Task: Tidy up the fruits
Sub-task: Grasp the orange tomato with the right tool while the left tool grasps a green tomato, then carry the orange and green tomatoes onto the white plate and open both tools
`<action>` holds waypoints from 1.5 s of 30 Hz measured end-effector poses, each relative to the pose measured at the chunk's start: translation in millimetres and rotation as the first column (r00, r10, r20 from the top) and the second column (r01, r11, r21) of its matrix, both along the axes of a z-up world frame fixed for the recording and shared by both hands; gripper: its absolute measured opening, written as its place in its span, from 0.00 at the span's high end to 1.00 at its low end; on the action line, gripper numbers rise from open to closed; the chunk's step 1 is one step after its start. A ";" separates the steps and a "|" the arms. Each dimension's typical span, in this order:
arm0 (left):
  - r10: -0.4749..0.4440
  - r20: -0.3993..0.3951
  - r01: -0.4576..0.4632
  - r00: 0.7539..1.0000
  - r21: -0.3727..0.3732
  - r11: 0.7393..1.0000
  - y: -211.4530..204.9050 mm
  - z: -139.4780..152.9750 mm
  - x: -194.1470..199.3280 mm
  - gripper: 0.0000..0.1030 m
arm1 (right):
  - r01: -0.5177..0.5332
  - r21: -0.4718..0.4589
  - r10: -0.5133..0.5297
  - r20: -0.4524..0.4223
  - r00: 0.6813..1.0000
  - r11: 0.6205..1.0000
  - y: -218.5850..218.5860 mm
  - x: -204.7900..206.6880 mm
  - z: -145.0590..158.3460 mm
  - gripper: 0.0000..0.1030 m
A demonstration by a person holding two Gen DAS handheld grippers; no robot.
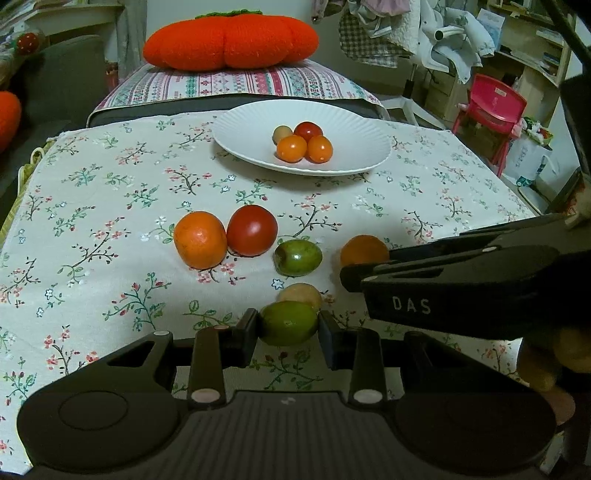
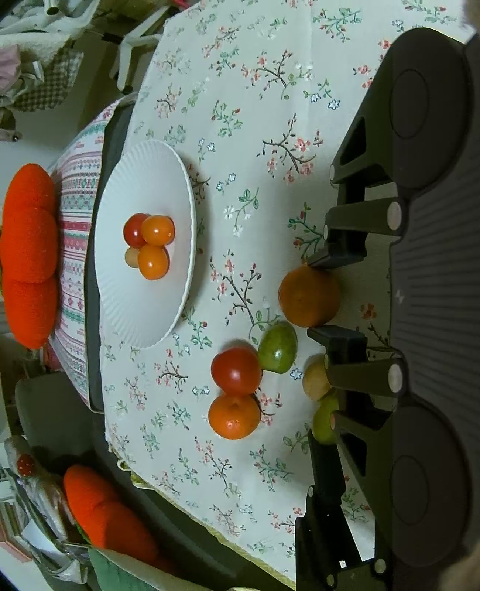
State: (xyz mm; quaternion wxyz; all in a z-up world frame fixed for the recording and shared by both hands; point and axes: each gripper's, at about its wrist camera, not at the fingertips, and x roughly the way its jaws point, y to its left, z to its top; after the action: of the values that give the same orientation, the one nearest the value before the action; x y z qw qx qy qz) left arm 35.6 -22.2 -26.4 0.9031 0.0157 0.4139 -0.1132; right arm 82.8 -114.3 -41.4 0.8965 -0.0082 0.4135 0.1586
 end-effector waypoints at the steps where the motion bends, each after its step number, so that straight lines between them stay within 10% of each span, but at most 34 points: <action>1: 0.000 0.002 0.000 1.000 -0.001 1.000 0.2 0.5 0.0 0.82 | 0.003 0.003 -0.003 0.002 1.000 1.000 -0.7 0.3 1.0 0.72; 32: 0.082 0.121 -0.068 0.989 -0.110 0.992 21.3 35.8 4.4 0.82 | 0.080 0.115 -0.090 0.092 0.992 0.990 -29.4 -3.6 29.9 0.71; 45: 0.062 0.177 -0.060 0.982 -0.017 0.998 9.1 33.1 47.7 0.82 | 0.119 0.112 -0.131 0.109 0.985 0.987 -40.1 18.6 33.7 0.71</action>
State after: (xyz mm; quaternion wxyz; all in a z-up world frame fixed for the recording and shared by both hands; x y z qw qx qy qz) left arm 83.4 -13.1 6.6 0.9396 0.0078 0.3312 -0.0860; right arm 101.4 -154.4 -7.7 0.9265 0.0558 0.3513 0.1229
